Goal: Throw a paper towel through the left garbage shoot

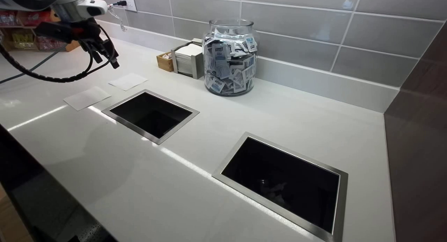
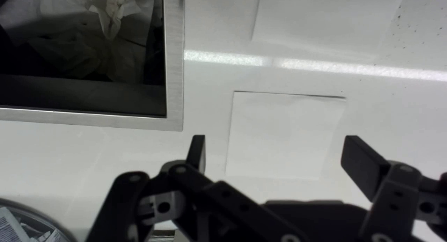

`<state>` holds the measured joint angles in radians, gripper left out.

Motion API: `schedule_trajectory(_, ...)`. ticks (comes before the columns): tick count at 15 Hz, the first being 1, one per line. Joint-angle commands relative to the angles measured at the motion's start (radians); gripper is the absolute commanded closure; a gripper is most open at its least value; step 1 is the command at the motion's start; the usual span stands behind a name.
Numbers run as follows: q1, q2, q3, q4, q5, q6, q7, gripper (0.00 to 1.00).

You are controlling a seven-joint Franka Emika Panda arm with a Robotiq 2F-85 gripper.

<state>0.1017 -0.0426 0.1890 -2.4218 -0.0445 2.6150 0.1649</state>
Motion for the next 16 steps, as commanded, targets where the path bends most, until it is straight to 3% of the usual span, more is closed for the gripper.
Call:
schedule_trajectory(1,0.014,0.042,-0.019,0.003,0.038,0.051,-0.012,0.0)
schedule_trajectory(8,0.016,0.198,-0.012,0.108,0.138,0.113,-0.102,0.0)
schedule_trajectory(16,0.054,0.349,-0.023,0.247,0.084,0.025,-0.057,0.0)
